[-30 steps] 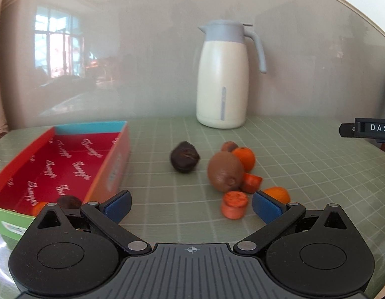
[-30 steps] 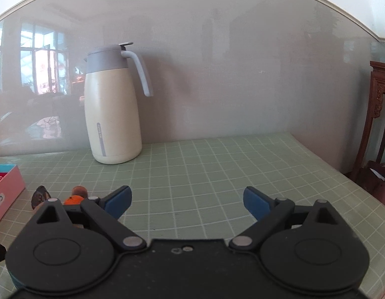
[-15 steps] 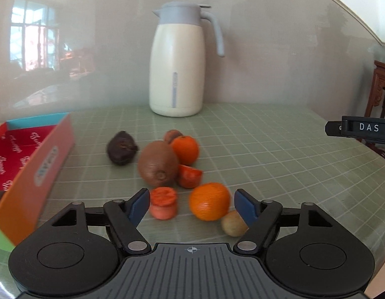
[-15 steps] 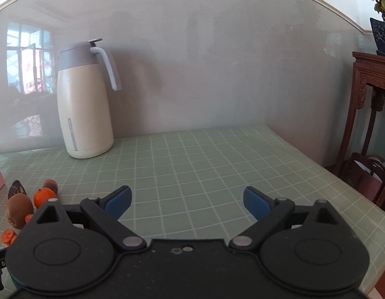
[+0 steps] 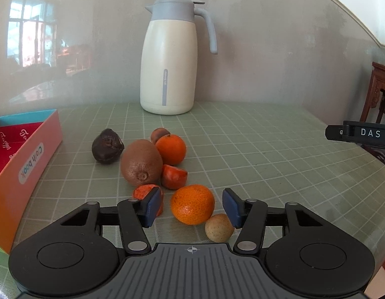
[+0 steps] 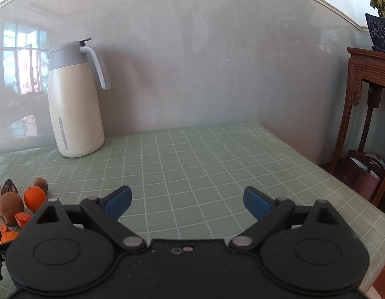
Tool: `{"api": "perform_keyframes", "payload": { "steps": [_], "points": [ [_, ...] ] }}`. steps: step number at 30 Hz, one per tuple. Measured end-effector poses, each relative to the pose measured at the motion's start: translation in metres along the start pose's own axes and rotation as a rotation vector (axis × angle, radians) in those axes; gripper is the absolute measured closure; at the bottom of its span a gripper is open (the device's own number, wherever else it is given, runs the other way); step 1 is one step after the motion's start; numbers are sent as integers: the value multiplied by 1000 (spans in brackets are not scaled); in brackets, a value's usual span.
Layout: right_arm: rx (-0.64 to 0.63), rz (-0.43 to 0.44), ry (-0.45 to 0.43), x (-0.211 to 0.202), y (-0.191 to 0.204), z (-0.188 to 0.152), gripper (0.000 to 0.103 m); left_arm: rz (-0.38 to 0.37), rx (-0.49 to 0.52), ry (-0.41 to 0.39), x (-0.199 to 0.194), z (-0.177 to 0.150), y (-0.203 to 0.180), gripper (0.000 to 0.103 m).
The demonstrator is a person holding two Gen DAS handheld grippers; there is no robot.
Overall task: Organize fruits
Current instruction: 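Reach the left gripper to the small tan round fruit and grasp it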
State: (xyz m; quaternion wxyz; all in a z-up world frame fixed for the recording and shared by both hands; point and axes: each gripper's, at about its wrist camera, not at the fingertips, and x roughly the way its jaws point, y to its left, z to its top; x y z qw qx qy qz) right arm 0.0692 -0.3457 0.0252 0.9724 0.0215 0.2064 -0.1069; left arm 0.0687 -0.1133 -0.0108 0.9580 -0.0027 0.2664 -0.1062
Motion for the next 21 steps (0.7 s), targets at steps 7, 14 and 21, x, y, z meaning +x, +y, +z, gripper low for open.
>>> {"api": "perform_keyframes", "payload": {
  "steps": [7,14,21],
  "points": [
    [16,-7,2,0,-7,0,6,-17,7,29,-6,-5,-3,48],
    [18,-7,-2,-2,-7,0,6,-29,44,60,-11,-13,-16,50],
    [35,-8,-2,-1,-12,1,5,-42,85,87,-10,-18,-26,71]
  ]
}}
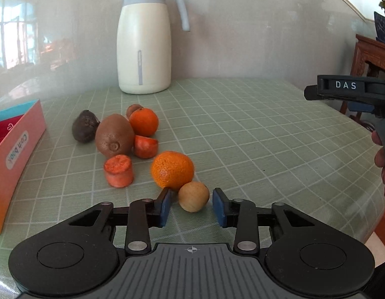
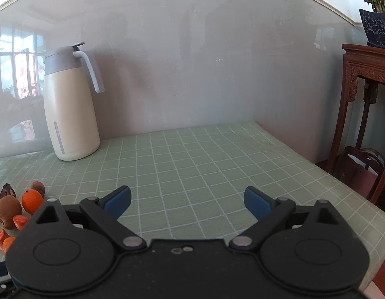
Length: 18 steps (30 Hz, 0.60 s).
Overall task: Organize fruits
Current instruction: 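Reach the left gripper to the small tan round fruit and grasp it, then carry the tan fruit into the red box and open the left gripper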
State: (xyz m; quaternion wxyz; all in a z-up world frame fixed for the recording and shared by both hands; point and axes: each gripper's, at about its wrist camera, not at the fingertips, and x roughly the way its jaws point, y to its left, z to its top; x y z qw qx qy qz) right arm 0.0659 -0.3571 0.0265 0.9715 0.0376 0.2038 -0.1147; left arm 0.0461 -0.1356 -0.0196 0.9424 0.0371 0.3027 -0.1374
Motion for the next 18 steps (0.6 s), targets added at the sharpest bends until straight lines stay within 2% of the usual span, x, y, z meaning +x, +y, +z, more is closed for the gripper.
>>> {"api": "perform_keyframes", "payload": {
  "steps": [1,9,18],
  "points": [
    [0,0,0,0,0,0,5,-2,2,1,0,0,0,75],
    [8,11,0,-1,2,1,5,24,-4,-48,-12,4,9,75],
    [-14,42,3,-1,25,3,5,117,-34,-113,-37,9,52,75]
  ]
}}
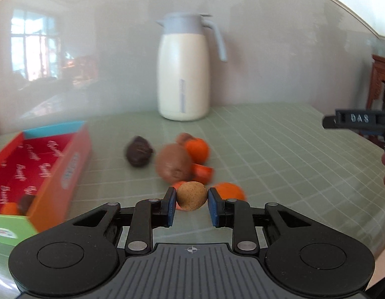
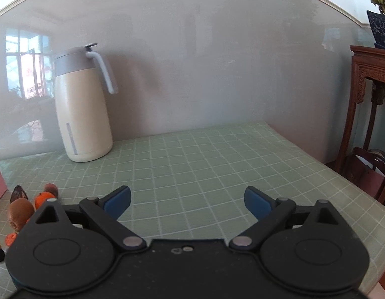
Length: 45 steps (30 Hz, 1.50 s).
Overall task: Organize fruits
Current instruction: 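Carry the tan fruit into the red box and open the left gripper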
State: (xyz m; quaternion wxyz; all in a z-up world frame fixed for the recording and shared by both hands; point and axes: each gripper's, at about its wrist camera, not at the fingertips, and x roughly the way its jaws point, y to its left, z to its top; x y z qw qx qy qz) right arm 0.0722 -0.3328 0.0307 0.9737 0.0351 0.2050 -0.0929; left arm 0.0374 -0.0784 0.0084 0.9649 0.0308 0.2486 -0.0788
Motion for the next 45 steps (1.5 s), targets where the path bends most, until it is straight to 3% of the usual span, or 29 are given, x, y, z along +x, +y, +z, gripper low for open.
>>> {"api": "perform_keyframes", "payload": {
  "steps": [10,25,41,42,43,44,45],
  "points": [
    [-47,57,4,2,45,2,5,154,-76,-63,-20,9,80,75],
    [-94,136,9,3,95,0,5,342,-203,-13,-10,-1,189,75],
    [-109,119,14,0,86,-4,5,360,-214,7,-8,-6,189,74],
    [-110,128,8,-2,84,-5,5,361,-213,6,-9,-7,189,71],
    [-115,139,2,-4,83,-5,5,361,-211,2,-10,-7,189,58],
    [-125,150,-5,-7,83,-6,5,370,-207,-5,-12,-7,189,35],
    [-139,162,-12,-9,83,-7,5,388,-201,-20,-15,-6,188,25]
  ]
}}
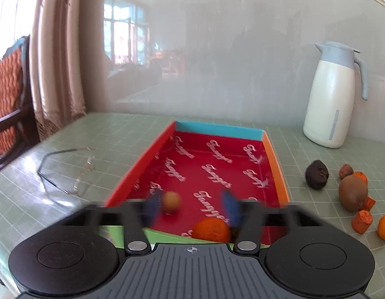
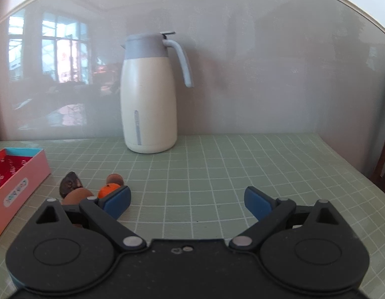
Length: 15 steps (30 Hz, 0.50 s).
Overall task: Organize fruits
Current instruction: 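Carry the tan fruit into the red box and open the left gripper, then reach the right gripper to the brown kiwi and close on it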
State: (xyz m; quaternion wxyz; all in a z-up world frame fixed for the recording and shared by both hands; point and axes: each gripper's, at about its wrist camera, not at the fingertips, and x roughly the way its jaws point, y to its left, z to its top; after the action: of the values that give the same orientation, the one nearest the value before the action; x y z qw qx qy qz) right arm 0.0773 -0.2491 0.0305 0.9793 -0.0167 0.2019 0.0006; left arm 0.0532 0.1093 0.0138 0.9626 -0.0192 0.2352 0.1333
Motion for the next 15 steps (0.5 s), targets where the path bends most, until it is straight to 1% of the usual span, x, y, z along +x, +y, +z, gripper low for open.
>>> {"api": "perform_keyframes", "payload": {
  "steps": [1,2,3,6,8,11,15],
  "points": [
    [-14,17,-6,-2,0,-1,5,13,-2,-24,-4,0,1,16],
    [-25,35,-14,-5,1,-2,5,15,-9,-43,-7,1,2,13],
    [-37,55,-23,-8,2,-3,5,10,-19,-53,-9,2,4,13],
    [-64,100,-31,-13,7,-4,7,22,-18,-45,-9,2,3,9],
    [-85,132,-14,-13,12,-7,8,27,-9,-51,-10,2,1,0],
    [-127,150,-6,-13,24,-8,8,32,0,-71,-13,2,-1,0],
    [-126,173,-28,-12,39,-4,8,50,11,-70,-14,1,-2,0]
  ]
}}
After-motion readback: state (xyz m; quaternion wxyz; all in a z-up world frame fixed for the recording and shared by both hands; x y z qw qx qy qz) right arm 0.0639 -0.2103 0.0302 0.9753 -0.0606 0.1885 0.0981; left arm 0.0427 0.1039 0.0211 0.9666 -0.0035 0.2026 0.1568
